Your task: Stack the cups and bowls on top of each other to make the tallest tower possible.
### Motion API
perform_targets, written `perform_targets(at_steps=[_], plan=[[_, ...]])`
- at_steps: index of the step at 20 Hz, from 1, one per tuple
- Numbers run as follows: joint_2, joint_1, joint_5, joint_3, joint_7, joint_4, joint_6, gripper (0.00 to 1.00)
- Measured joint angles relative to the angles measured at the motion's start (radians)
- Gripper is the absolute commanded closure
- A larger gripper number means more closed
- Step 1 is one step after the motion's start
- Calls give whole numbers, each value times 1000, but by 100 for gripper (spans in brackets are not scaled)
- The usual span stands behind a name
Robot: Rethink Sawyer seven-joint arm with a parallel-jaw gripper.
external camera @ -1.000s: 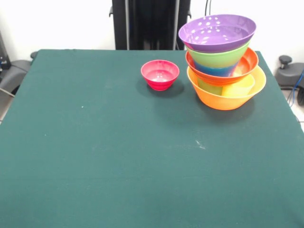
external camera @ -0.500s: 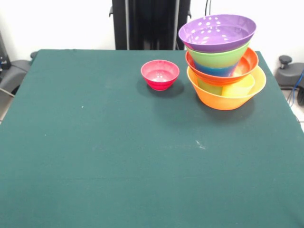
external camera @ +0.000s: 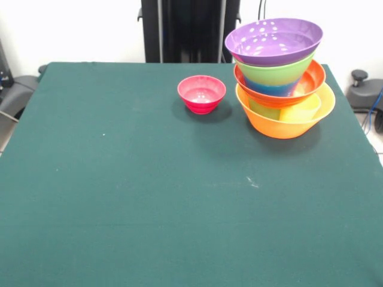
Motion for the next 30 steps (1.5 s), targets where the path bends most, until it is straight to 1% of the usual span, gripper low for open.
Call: perform_targets(at_steps=[4,9,17,24,30], plan=[[12,18,0,-1,40,20,-12,100],[7,30,0,-1,65,44,-12,100],[-10,44,0,-13,65,89,-12,100],[-25,59,0,-26,65,104,-12,100],[-28,85,2,-38,65,126,-12,100]])
